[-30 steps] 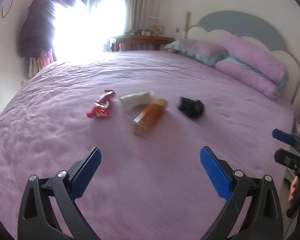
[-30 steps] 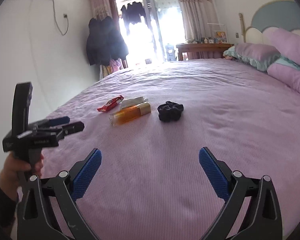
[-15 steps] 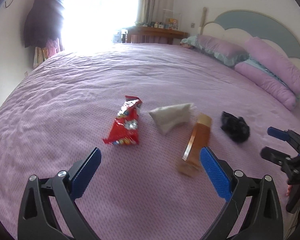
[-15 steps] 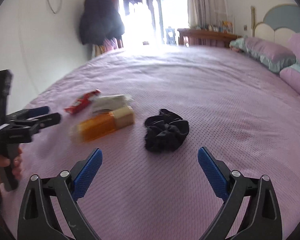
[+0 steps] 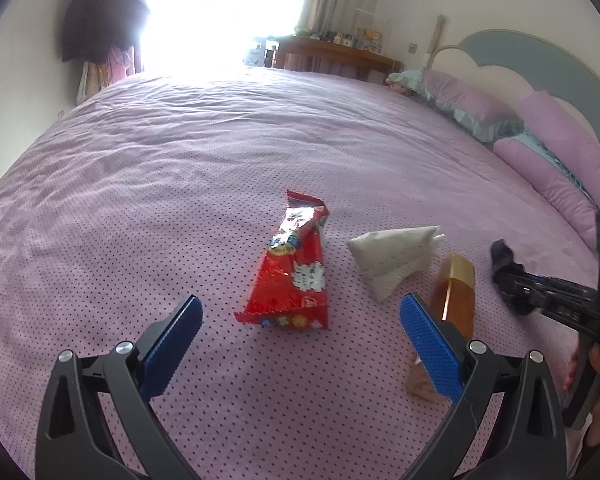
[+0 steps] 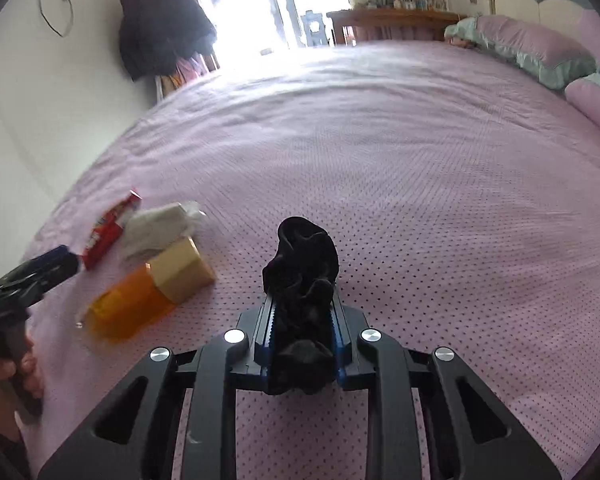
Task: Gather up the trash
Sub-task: 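Grasp the black scrunchie with the right tool and lift it, then grasp the red snack wrapper with the left tool and lift it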
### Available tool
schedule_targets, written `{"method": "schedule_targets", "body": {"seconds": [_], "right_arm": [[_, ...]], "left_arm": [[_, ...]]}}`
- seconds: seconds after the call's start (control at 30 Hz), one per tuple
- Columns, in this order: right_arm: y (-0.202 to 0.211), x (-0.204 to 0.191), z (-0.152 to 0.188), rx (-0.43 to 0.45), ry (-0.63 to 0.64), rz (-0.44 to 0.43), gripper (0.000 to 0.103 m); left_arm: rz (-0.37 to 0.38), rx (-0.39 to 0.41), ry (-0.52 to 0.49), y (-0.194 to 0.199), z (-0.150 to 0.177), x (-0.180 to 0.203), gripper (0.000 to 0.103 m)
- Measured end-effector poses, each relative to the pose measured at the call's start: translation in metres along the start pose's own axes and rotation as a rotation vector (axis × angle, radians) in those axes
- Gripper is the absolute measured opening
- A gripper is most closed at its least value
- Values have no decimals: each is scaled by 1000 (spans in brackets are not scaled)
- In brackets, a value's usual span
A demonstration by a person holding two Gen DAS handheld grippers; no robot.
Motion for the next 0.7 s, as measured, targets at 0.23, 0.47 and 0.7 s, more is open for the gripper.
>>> {"method": "schedule_targets", "body": {"seconds": [0.23,0.47,0.7], "right_arm": [[25,-12,4,44,28,-67,22],[34,-11,14,35,13,-98,22],[65,-19,38,47,33,-127,22]], "left_arm": [[-39,-28,10,-24,-13,-8,89],[-14,-65,17,-31,-9,-10,41],[-10,22,-68,13,2,15,41]]}}
Point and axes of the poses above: each gripper's, at about its wrist camera, not at the fingertips, and y roughly against the way its jaws point, x to its right, z to its underside, the point moved 10 cm from there along -y, roughly the way its jaws point, and after that the axes turned 4 degrees about -x, right-handed, at the moved point
